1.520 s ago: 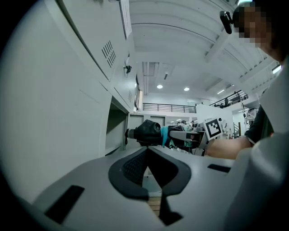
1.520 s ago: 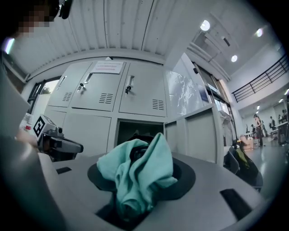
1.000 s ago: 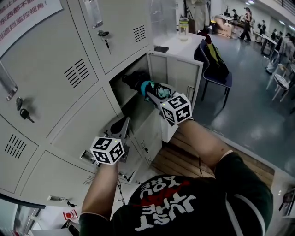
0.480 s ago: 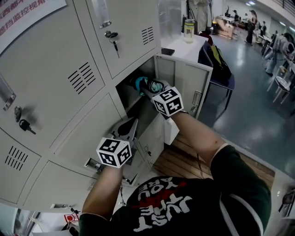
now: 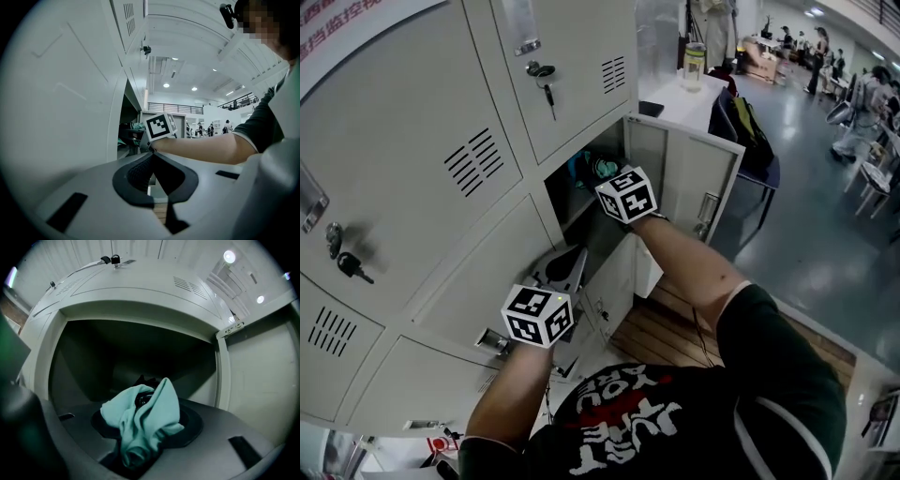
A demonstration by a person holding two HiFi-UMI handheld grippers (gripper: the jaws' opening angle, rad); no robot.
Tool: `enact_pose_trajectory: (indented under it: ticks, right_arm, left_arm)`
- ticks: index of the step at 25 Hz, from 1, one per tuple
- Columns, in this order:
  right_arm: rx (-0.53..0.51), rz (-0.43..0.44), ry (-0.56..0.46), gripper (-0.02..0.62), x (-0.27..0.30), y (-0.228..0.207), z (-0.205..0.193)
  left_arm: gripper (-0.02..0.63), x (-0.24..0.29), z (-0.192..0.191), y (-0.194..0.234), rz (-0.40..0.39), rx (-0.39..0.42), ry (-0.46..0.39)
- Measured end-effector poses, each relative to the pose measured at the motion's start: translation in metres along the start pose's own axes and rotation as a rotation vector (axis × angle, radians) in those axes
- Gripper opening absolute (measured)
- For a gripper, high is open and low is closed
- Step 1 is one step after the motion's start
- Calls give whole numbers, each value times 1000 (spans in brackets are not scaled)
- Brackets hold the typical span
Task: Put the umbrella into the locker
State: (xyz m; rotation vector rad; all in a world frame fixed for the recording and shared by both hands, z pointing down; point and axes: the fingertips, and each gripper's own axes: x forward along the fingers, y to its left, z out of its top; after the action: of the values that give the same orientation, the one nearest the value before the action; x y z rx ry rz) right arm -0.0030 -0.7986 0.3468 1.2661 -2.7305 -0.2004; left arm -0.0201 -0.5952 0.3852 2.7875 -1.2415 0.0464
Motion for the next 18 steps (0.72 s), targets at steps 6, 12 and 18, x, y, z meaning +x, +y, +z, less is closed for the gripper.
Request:
enact_pose_trajectory:
  ticks: [6,12,18]
  right_arm:
    - [-18,-11,34,213,23,-6,-8]
    - [-14,-23,53,213,40,-12,-13]
    - [-18,-41,84,215,53,-22,-20]
  left_arm:
    - [8,-3,1,2,3,-7,-3]
    - [9,-7,-3,8,17,-15,4]
    - [8,-10,-2,10,24,-22,-3]
